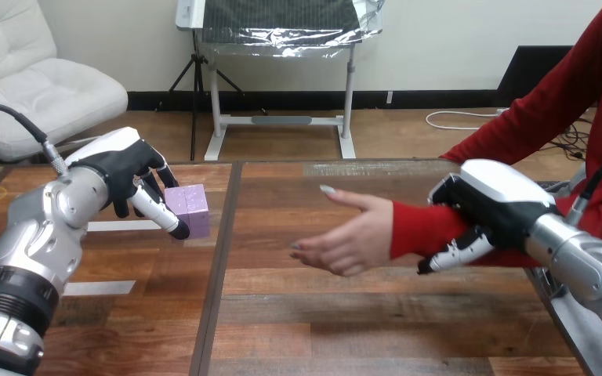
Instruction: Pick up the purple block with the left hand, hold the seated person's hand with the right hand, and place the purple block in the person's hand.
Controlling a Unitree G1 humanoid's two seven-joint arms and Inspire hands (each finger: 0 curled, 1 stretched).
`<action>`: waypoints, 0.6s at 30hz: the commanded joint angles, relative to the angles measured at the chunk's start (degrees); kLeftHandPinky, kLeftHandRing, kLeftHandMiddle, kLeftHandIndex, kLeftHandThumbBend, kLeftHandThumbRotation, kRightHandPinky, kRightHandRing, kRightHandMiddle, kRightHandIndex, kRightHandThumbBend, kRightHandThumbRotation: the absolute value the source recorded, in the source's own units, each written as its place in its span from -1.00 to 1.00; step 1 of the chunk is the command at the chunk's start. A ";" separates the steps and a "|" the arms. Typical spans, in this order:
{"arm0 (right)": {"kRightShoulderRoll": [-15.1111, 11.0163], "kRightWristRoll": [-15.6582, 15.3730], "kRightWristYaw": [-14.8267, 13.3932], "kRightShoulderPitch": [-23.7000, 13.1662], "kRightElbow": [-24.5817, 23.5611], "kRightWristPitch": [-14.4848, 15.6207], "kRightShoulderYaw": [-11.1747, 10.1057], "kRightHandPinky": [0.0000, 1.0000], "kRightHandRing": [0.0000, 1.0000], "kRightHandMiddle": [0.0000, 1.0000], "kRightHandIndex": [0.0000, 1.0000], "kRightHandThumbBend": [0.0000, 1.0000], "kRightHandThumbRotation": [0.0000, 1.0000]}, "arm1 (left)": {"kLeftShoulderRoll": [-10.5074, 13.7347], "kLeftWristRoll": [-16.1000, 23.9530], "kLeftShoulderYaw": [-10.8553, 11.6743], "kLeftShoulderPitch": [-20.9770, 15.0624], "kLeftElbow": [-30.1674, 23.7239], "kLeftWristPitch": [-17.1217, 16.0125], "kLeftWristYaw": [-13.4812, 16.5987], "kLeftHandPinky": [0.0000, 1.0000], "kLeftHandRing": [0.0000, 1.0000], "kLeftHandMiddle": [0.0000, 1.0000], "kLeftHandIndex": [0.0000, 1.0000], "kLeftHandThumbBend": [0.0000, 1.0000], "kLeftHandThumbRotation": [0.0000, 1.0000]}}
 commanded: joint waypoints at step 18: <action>-2.29 2.02 1.36 -2.34 -7.92 1.12 -4.02 -0.56 -0.52 -0.41 -0.40 0.69 -0.59 | -0.62 -0.57 1.24 -2.86 -1.85 -2.00 1.35 -0.44 -0.29 -0.14 -0.08 0.46 -1.00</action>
